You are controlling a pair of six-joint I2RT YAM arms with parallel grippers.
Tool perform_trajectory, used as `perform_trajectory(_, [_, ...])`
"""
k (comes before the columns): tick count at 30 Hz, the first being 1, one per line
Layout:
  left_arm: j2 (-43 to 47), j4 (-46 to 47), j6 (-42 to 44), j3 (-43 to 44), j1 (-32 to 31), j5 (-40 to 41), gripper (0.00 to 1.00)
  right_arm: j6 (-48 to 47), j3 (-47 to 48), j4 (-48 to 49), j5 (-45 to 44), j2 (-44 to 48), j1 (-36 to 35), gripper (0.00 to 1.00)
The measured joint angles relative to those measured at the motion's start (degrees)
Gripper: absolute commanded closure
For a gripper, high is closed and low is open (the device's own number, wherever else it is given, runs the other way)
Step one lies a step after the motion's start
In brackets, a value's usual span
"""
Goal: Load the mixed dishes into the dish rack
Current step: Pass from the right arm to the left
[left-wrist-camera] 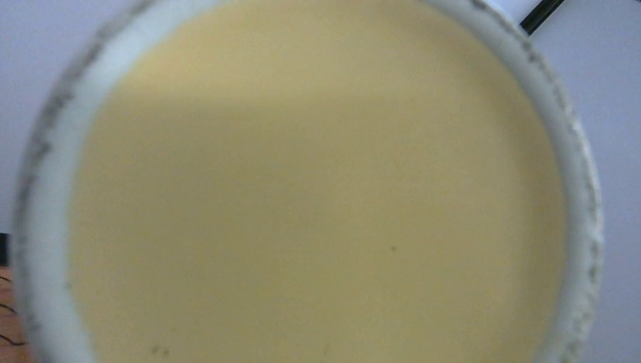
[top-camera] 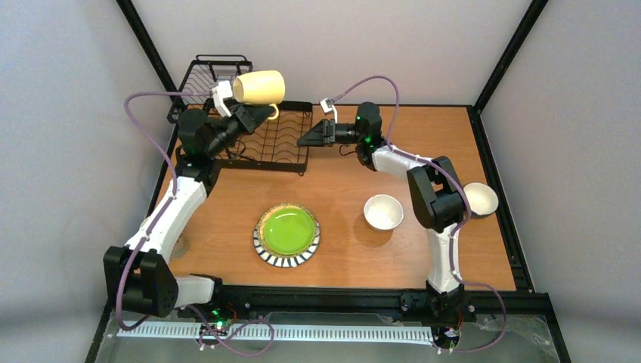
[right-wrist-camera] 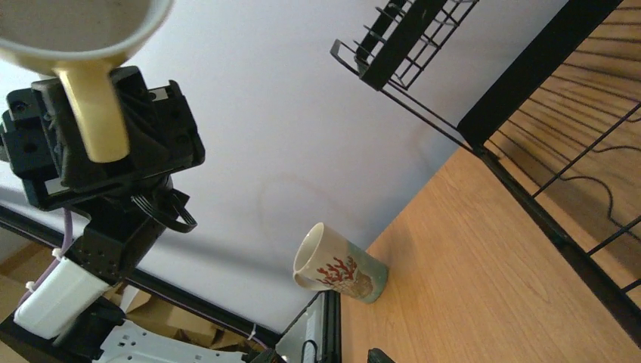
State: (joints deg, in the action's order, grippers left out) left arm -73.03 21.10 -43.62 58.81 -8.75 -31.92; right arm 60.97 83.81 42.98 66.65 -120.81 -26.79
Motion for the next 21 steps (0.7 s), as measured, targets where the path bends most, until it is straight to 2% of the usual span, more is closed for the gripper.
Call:
perform_trajectory(5, [-1.68,-6.97,4.55,4.57,0.00,1.75,1.00,-4.72,-0.61,-6.05,-3.04,3.34,1.33,0.32])
perform_trajectory(15, [-7.93,-23.39,12.98,13.20,-0.68,8.61,1.00,-19.02,5.62,-30.99,-18.86,5.16,3.04,0.32])
perform_trajectory(21, [-13.57,-33.05,17.86,19.37,-3.98,14.27,1.00,-22.21,6.54,-38.40,-25.51,5.16,4.68,0.31])
